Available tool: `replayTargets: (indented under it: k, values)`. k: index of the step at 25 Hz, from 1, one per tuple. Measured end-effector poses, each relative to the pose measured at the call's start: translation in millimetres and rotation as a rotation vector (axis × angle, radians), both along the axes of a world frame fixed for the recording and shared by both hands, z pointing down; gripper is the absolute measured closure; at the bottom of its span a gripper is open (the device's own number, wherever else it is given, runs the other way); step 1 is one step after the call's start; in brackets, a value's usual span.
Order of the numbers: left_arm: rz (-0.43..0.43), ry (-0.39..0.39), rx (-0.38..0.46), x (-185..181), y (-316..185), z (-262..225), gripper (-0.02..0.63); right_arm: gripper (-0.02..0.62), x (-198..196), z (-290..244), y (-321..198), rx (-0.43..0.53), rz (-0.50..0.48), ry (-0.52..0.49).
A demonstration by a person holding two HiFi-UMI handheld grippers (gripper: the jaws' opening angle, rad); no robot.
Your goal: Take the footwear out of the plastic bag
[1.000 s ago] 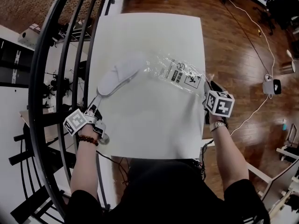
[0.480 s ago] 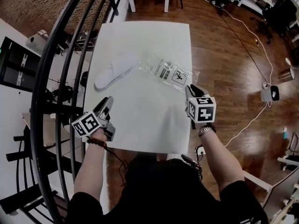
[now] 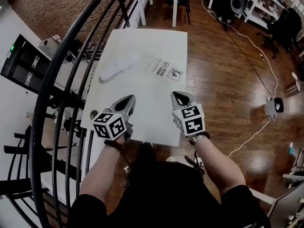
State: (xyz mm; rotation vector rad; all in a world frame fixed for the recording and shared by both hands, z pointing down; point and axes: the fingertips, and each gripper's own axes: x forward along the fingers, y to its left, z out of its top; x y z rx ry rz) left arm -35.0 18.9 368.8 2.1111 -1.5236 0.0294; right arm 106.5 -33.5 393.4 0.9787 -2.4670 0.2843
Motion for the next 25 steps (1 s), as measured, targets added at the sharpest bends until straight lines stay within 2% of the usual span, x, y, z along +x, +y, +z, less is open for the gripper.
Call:
replayTargets:
  k: [3, 8, 16, 25]
  values:
    - [0.039, -0.103, 0.05, 36.0, 18.2, -20.6, 0.591, 0.604, -0.6, -17.0, 28.3, 0.041, -0.06, -0.014]
    - [0.064, -0.178, 0.092, 71.5, 50.8, -47.2, 0.591, 0.604, -2.0, -45.6, 68.6, 0.08, -0.118, -0.032]
    - [0.057, -0.242, 0.118, 84.6, 87.1, -66.9, 0.591, 0.604, -10.6, -70.4, 113.9, 0.122, -0.173, -0.05]
    - [0.103, -0.325, 0.183, 84.1, 119.6, -93.5, 0.591, 0.604, -27.4, -97.7, 148.2, 0.163, -0.156, -0.065]
